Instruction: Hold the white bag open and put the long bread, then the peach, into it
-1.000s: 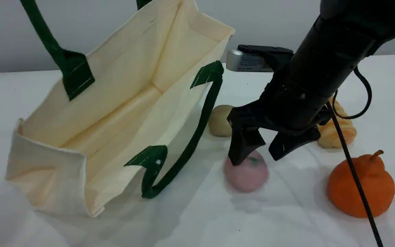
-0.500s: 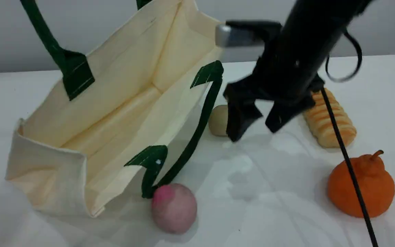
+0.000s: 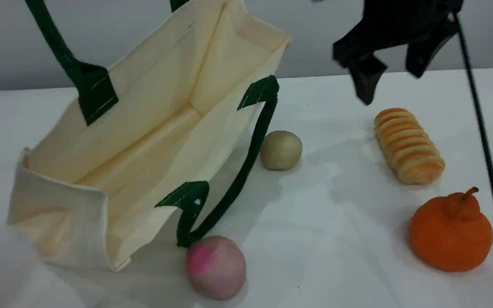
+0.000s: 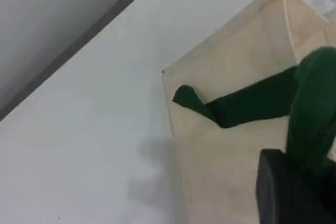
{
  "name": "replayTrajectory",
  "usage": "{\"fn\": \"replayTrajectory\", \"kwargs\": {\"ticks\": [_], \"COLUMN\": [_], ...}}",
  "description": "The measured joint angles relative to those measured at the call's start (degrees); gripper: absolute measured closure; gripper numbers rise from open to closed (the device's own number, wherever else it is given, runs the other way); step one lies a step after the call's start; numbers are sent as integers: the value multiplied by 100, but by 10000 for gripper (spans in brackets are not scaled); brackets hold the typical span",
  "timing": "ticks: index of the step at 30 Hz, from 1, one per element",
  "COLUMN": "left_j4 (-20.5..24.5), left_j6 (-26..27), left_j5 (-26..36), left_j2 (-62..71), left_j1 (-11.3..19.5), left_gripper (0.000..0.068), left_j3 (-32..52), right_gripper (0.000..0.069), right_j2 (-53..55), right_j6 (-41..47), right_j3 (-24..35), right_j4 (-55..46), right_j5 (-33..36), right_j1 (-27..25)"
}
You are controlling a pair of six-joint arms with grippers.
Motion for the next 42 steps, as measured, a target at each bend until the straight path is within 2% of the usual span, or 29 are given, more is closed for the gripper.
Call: {"fn": "replayTrajectory", "kwargs": {"ticks": [3,11,17,27,42], "left_j4": [0,0,0,0,-153], "left_j6": [-27,-62,-92,-92,-92], "left_j5": [0,0,0,0,0], "left_j2": [0,0,0,0,0], "left_j1": [0,0,0,0,0], "left_gripper": [590,590,590,590,590], "left_j3": [0,0,0,0,0], "right_gripper": [102,102,102,102,102], "right_j2": [26,91,564,1497,1776], "right_j6": [-114,-591,-686,-669,-591], "right_j3": [-14,-48,-53,-657,-799], "right_j4": [5,852,1006,1027,461], "right_j5": [-29,-400,-640,-610,-811], "right_j1": [-238,-884,-894,-894,-894]}}
